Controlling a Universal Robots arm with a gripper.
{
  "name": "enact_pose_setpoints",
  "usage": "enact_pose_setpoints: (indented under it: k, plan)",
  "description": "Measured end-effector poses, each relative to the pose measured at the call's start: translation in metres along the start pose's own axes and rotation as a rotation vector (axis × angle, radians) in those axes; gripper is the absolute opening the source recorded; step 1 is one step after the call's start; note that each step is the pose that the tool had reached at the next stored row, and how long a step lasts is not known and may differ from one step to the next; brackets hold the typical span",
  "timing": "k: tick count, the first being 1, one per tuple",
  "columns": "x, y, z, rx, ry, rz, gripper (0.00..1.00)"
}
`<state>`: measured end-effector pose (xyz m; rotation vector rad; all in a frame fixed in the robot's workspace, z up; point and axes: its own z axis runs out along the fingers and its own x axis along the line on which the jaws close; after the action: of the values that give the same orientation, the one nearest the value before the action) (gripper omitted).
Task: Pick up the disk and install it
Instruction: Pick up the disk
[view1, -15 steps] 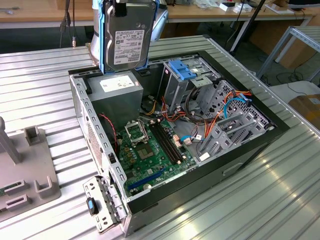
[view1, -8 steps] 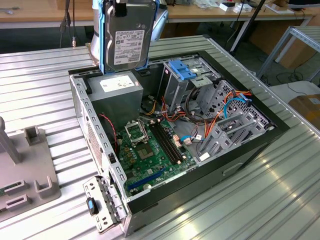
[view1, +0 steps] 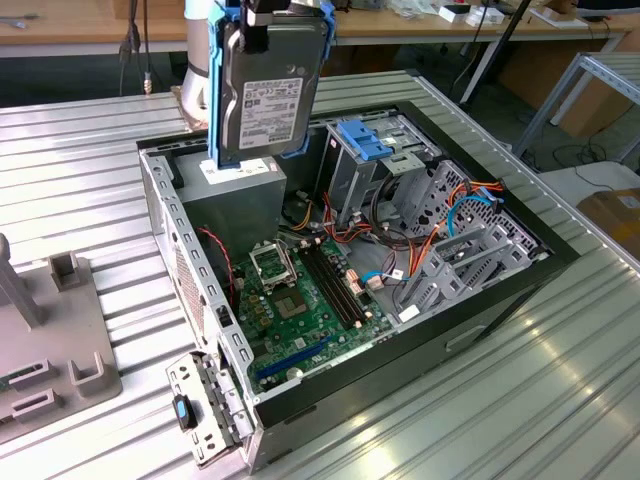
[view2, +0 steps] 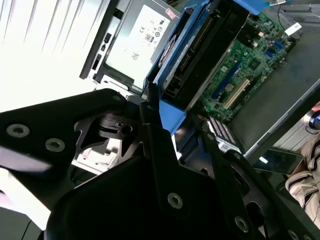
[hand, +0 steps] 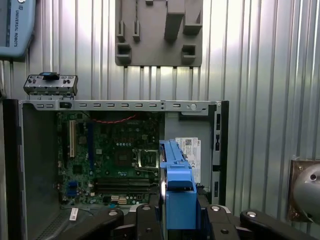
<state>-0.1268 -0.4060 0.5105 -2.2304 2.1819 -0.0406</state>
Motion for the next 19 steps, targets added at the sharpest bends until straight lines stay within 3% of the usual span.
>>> enact_pose_setpoints:
  k: [4,6,11,12,15,19]
  plan:
    - [0.0152,0.0004,0.0022,0.0045,-0.0016,-0.003,0.37]
    - [0.0265,0.0007,0.0043,0.0105,-0.0032,-0.007,0.37]
    - [0.0415,0.0012,0.0074,0.0171,-0.0044,-0.012,0.37]
    - [0.0500,0.0014,0.0085,0.0188,-0.0045,-0.013,0.37]
    - [0.0650,0.0018,0.0097,0.0196,-0.0044,-0.013,0.37]
    - [0.0762,0.0021,0.0107,0.0196,-0.0044,-0.013,0.37]
